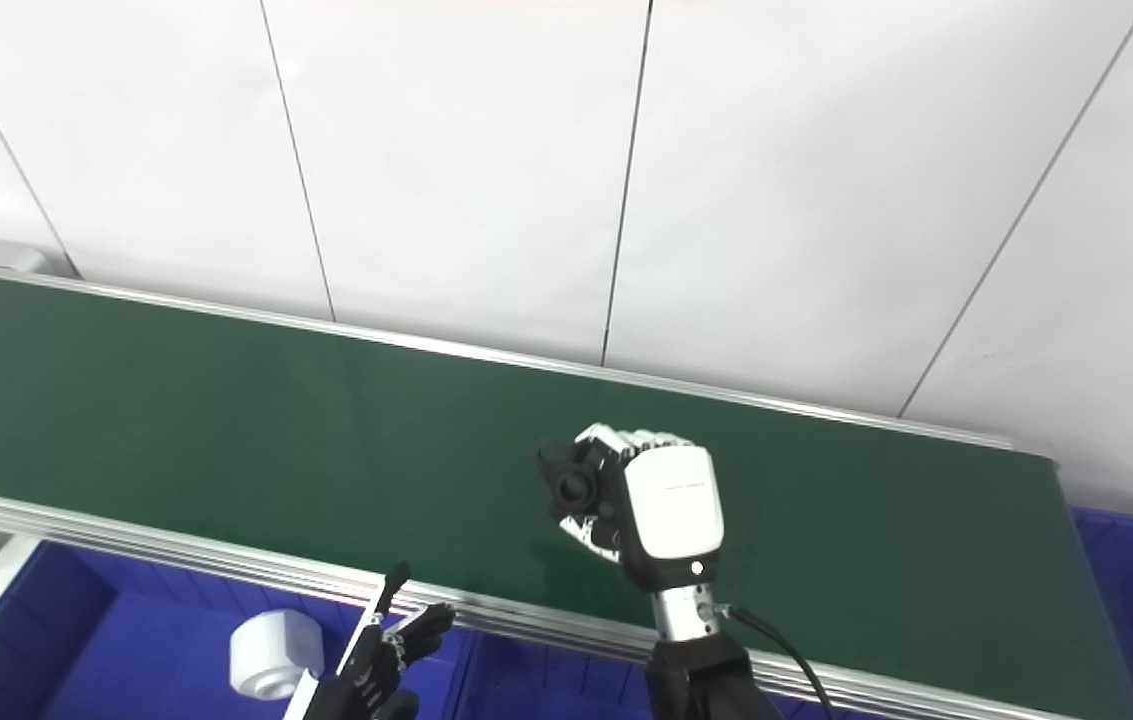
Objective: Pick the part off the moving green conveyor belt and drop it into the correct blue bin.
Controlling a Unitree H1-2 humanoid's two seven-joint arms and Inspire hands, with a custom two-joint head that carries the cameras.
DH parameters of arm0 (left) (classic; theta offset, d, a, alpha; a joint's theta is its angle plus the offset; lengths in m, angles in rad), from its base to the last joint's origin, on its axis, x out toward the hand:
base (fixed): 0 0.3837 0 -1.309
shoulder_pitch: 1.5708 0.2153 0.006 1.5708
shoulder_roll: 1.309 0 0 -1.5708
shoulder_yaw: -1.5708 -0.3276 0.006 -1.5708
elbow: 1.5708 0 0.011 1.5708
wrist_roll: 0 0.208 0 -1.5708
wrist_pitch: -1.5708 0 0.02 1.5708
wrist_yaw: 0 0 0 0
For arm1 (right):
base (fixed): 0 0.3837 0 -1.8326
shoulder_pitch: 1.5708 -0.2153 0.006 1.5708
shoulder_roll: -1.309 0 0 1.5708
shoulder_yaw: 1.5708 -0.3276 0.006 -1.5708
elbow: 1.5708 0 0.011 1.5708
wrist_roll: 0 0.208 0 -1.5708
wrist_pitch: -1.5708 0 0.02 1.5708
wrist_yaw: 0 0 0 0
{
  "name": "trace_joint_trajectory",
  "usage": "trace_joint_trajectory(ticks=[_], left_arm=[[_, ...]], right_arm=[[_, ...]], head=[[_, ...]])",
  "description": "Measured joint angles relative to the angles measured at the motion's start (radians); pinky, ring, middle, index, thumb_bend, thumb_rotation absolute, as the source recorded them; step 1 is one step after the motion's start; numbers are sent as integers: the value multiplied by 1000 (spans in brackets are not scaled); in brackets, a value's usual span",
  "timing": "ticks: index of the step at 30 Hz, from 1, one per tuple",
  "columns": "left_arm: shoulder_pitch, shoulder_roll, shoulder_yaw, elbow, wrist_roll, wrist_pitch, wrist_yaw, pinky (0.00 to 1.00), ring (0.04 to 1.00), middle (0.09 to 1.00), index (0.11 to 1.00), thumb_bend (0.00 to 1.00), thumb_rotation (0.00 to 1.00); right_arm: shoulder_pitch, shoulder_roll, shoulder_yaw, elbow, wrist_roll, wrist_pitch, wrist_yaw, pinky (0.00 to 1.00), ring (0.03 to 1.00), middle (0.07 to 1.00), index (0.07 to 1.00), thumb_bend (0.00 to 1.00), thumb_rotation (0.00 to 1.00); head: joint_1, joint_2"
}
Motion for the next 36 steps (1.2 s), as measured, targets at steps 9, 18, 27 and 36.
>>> trace_joint_trajectory(ticks=[9, 18, 27, 36], left_arm=[[-13, 22, 18, 1, -24, 0, -9, 916, 888, 860, 1000, 646, 870], [-54, 31, 48, 2, -60, 25, -32, 964, 921, 899, 1000, 617, 929], [-108, 51, 88, -12, -121, 117, -58, 1000, 959, 928, 1000, 582, 951], [-144, 54, 115, -19, -124, 126, -66, 1000, 945, 910, 1000, 633, 941]], right_arm=[[17, -26, -6, -78, -30, -9, -45, 220, 246, 322, 483, 507, 134], [92, -87, -15, -256, -85, -14, -6, 233, 261, 338, 483, 506, 135], [122, -173, -64, -435, -127, -14, 74, 220, 239, 309, 481, 505, 138], [248, -248, -84, -584, -161, -14, 155, 205, 227, 292, 480, 511, 139]], head=[[-58, 18], [-173, 95], [-307, 186], [-344, 181]])
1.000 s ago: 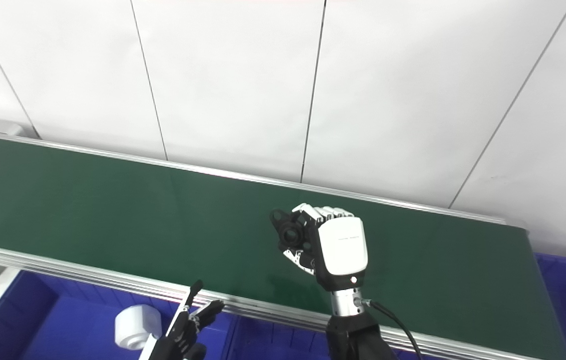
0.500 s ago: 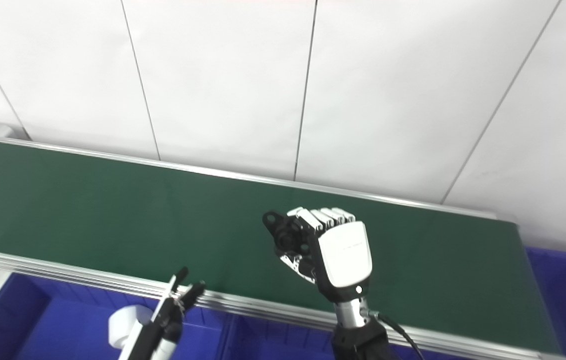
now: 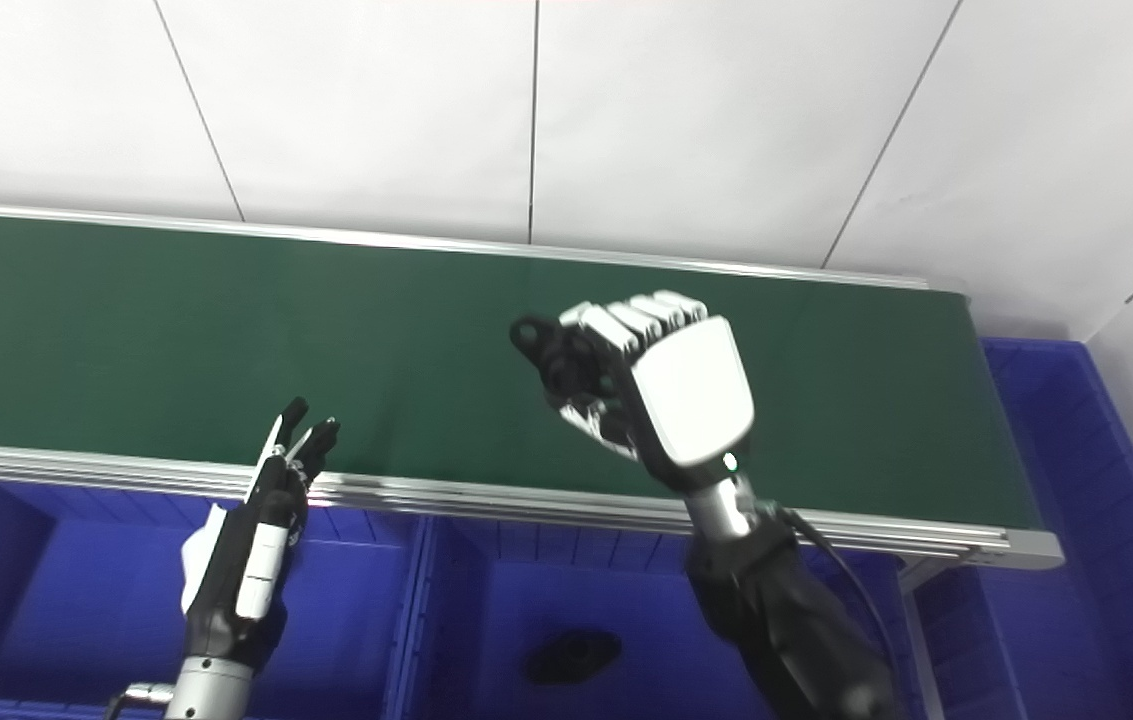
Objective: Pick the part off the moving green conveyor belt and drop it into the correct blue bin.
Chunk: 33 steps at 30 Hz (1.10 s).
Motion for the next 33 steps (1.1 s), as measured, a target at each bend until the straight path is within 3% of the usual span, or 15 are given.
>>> trace_joint_trajectory(ticks=[12, 16, 21, 33], left_arm=[[-9, 3, 23, 13, -17, 0, -13, 1000, 949, 910, 1000, 633, 934], [-8, 6, 24, 15, -18, 1, -14, 1000, 953, 908, 1000, 638, 933], [-4, 14, 27, 11, -22, 4, -19, 1000, 959, 902, 1000, 666, 934], [8, 32, 36, -36, -53, 76, -36, 1000, 969, 899, 1000, 570, 930]], right_arm=[[107, -91, -7, -67, -50, -76, 8, 190, 222, 294, 480, 517, 139], [145, -123, 14, -78, -81, -110, 7, 185, 222, 311, 482, 520, 138], [198, -124, 37, -78, -99, -131, 16, 213, 243, 309, 483, 524, 131], [221, -131, 112, 34, -130, -163, 83, 218, 233, 304, 482, 513, 145]], head=[[-3, -11], [-3, -9], [-12, 8], [-32, 26]])
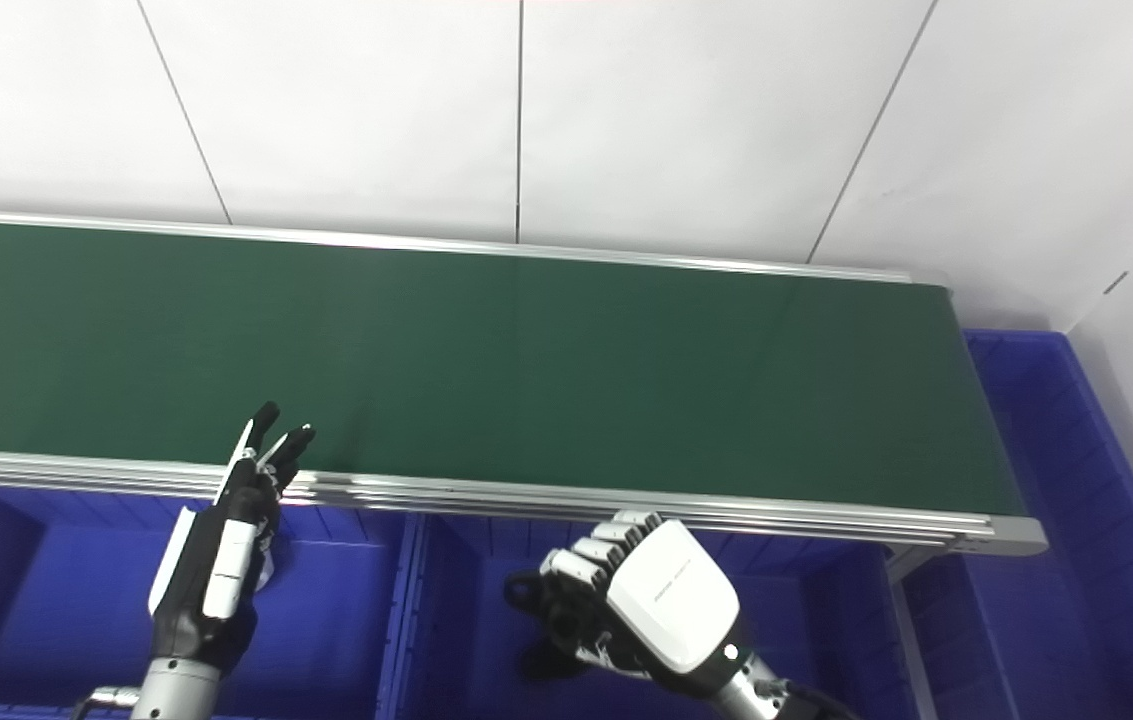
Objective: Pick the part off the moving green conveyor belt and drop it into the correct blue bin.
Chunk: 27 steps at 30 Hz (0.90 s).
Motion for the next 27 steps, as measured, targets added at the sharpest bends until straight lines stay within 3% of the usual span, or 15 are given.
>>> trace_joint_trajectory(ticks=[2, 3, 4, 5, 6, 8, 11, 15, 24, 27], left_arm=[[0, 0, 0, -14, 0, 1, 0, 1000, 969, 897, 1000, 573, 930], [-1, 0, 0, -18, 0, 1, 0, 1000, 966, 899, 1000, 564, 931], [-1, 0, 0, -18, -1, 1, 0, 1000, 963, 900, 1000, 559, 931], [0, 0, 0, -18, -6, 4, 0, 1000, 962, 900, 1000, 558, 930], [2, 0, -1, -20, -9, 7, 0, 1000, 961, 903, 1000, 563, 927], [7, 0, -2, -31, -12, 22, -1, 1000, 962, 904, 1000, 562, 927], [11, 0, -2, -48, -12, 29, -2, 1000, 964, 904, 1000, 572, 930], [11, 0, -2, -49, -12, 34, -2, 1000, 958, 899, 1000, 567, 932], [11, -2, -3, -51, -12, 36, -2, 1000, 964, 898, 1000, 557, 930], [11, -2, -3, -51, -12, 36, -2, 1000, 960, 900, 1000, 562, 928]], right_arm=[[0, 0, -1, -3, 8, 0, 55, 237, 250, 327, 483, 511, 152], [1, 1, -3, -6, 13, 1, 86, 297, 325, 421, 516, 585, 214], [1, 1, -6, -8, 16, 1, 104, 393, 429, 521, 600, 767, 366], [4, 2, -11, -14, 21, 3, 134, 427, 466, 554, 626, 818, 411], [9, 3, -20, -24, 27, 9, 162, 533, 580, 655, 700, 935, 538], [19, 6, -35, -36, 35, 26, 211, 584, 633, 699, 729, 974, 592], [30, 10, -47, -38, 34, 45, 249, 681, 729, 780, 781, 999, 689], [38, 11, -51, -39, 31, 47, 267, 722, 760, 814, 816, 1000, 757], [37, 12, -56, -39, 27, 46, 269, 710, 745, 802, 809, 1000, 797], [39, 15, -67, -38, 76, 31, 258, 684, 731, 797, 804, 983, 826]], head=[[2, 0], [3, 6], [3, 6], [5, 9], [5, 9], [6, 8], [6, 8], [9, 6], [12, 2], [12, 2]])
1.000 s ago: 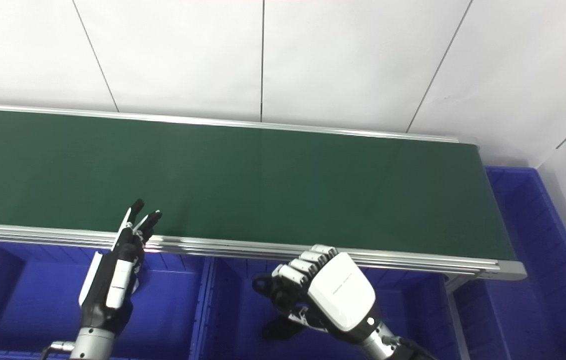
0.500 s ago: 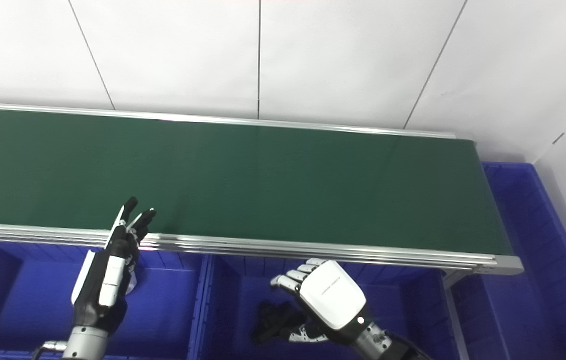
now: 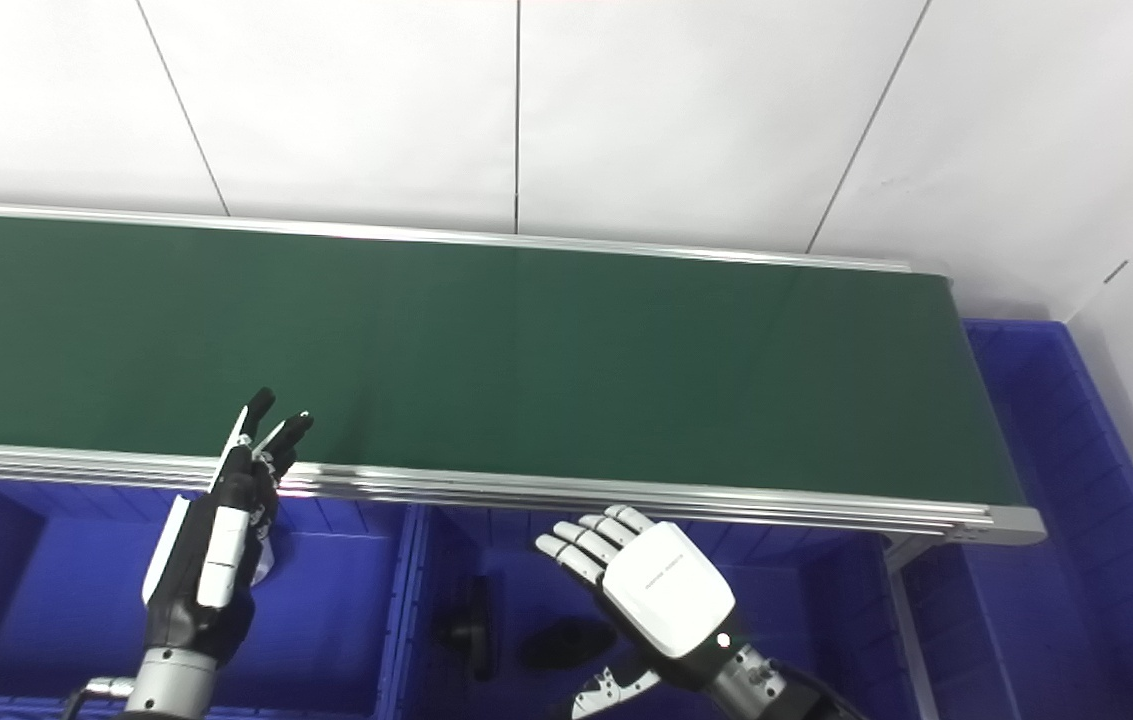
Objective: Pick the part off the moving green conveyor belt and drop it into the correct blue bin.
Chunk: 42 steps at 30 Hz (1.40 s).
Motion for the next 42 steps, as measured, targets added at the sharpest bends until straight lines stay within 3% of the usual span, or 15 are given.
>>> trace_joint_trajectory(ticks=[4, 7, 10, 11, 13, 16, 19, 22, 26, 30, 42], left_arm=[[0, 0, -1, -1, 0, 0, -1, 1000, 959, 901, 1000, 567, 926], [5, 0, -1, -1, 0, 0, -1, 1000, 953, 905, 1000, 583, 920], [8, 0, 0, -3, 0, 0, -1, 1000, 953, 917, 1000, 595, 919], [10, 0, 0, -8, 0, 0, -1, 1000, 965, 945, 1000, 603, 926], [13, 0, 0, -26, 0, 0, -3, 1000, 976, 981, 1000, 624, 921], [14, 2, 2, -35, 0, -1, -4, 1000, 986, 991, 1000, 626, 906], [14, 5, 5, -35, 0, -5, -8, 1000, 998, 1000, 1000, 644, 894], [18, 8, 14, -35, 0, -5, -9, 1000, 1000, 1000, 1000, 633, 903], [19, 14, 28, -35, -10, -4, -9, 1000, 1000, 1000, 1000, 626, 899], [18, 19, 34, -35, -21, -4, -13, 1000, 1000, 1000, 1000, 619, 890], [18, 29, 37, -34, 25, -6, -14, 1000, 1000, 1000, 1000, 626, 906]], right_arm=[[29, 30, -66, -42, 166, -51, -32, 685, 747, 807, 803, 949, 830], [92, 68, -112, -185, 359, -52, 13, 667, 776, 832, 823, 857, 882], [157, 117, -154, -289, 554, -52, 58, 656, 771, 828, 829, 827, 936], [181, 138, -178, -317, 620, -51, 68, 680, 785, 837, 823, 769, 940], [228, 192, -231, -384, 725, -20, 82, 733, 815, 853, 828, 684, 988], [270, 289, -292, -449, 841, 50, 100, 770, 836, 879, 867, 661, 995], [290, 362, -343, -438, 939, 93, 119, 822, 856, 905, 910, 679, 998], [294, 395, -395, -394, 1048, 129, 151, 859, 880, 925, 935, 674, 984], [297, 431, -442, -384, 1144, 178, 180, 902, 891, 927, 920, 748, 944], [296, 470, -460, -383, 1173, 223, 203, 915, 896, 934, 929, 776, 964], [289, 490, -494, -385, 1258, 388, 280, 940, 920, 944, 958, 767, 979]], head=[[9, 3], [14, 0], [15, 0], [15, 2], [15, -6], [11, -9], [-6, 1], [-14, 5], [-25, 9], [-32, 12], [-40, 37]])
